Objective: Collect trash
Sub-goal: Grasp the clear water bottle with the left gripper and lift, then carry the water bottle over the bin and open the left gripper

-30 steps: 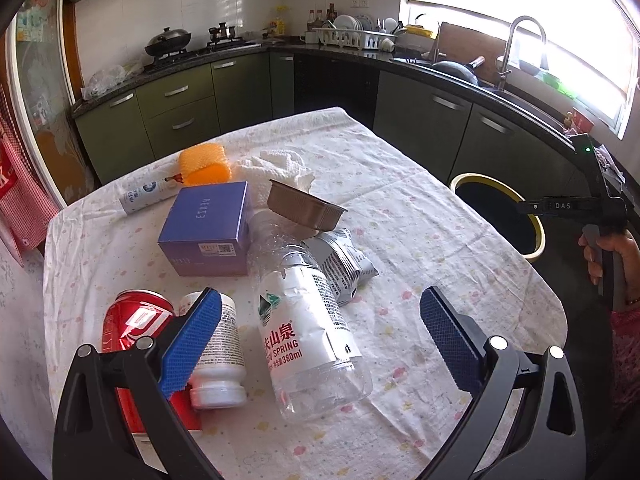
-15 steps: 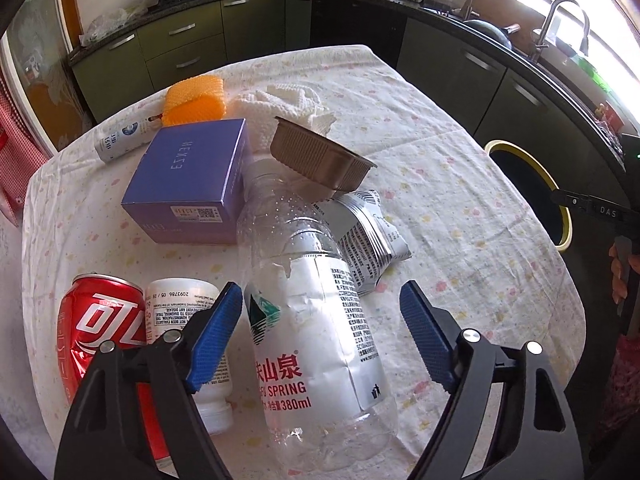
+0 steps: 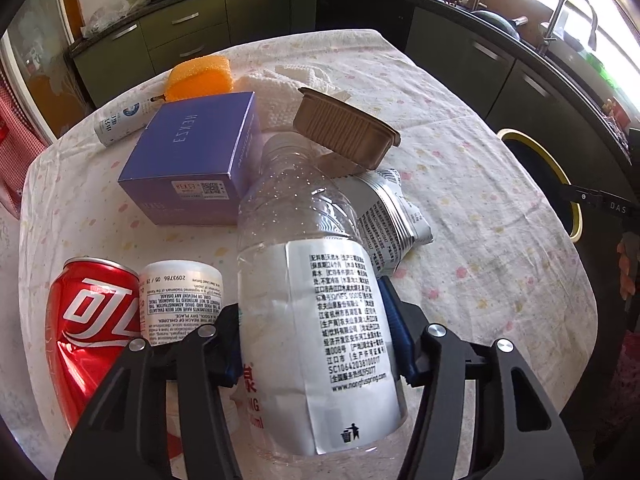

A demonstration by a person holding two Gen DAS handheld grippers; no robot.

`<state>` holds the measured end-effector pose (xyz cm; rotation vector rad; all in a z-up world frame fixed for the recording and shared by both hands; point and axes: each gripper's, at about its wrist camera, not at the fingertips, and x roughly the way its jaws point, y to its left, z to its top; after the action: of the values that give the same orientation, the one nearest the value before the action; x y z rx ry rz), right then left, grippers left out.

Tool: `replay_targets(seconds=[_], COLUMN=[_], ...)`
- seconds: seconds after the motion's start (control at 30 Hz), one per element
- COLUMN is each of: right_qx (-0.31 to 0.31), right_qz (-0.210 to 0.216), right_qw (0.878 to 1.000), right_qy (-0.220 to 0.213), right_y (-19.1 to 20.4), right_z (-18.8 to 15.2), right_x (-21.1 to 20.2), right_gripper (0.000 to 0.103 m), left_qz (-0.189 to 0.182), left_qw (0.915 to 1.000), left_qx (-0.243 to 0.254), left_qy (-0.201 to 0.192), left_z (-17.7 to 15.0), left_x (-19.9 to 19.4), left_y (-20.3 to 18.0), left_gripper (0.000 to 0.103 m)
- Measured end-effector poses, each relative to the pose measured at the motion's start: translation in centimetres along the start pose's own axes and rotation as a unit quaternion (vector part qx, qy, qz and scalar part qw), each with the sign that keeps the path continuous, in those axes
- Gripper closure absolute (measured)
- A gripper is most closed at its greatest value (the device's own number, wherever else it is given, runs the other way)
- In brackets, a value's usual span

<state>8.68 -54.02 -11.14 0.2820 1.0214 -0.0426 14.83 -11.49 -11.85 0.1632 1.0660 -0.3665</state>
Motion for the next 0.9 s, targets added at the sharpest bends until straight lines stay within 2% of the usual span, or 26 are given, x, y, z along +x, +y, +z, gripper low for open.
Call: replay_targets(seconds=[0.2,0.37,0.5,0.67,0.9], right_qx=[-0.005,-0.012,-0.013,0.001,0.043], right_qz=[0.002,0.006,0.002,-0.023,-0.051], right_qw=[1.0,1.0,1.0,0.999,0.995], right_qy=[0.0,-0.003,-0.014,-0.041,-0.07], right_y=[0.2,0.8,0.7,-1.3,-6.5], right_z=[0.0,-0.1,-0.3,-0.7,-1.5], right_x=[-0.1,-0.5,-1.5,-4.2,-7.4], right_gripper=[0.047,0.047,0.047,0.047,0.047], left_qz=[-0.007,-0.015,-0.042,-0.095,-0.174], left_qw=[0.9997,0.998,0.9942,0.9864,0.9678], left_qx=[0.0,0.01,0.036,0.086,0.17], left_qy=[-0.023,-0.061,-0.092,-0.102,-0.064], left_z=[-1.5,-2.2,-1.9,0.4,5.0], left_x=[-3.1,-6.8,-9.4,-9.9,-6.5], left_y=[-0.1,-0.7,-2.7,-7.0,-16.5], left_gripper=[0.047,0.047,0.047,0.047,0.047])
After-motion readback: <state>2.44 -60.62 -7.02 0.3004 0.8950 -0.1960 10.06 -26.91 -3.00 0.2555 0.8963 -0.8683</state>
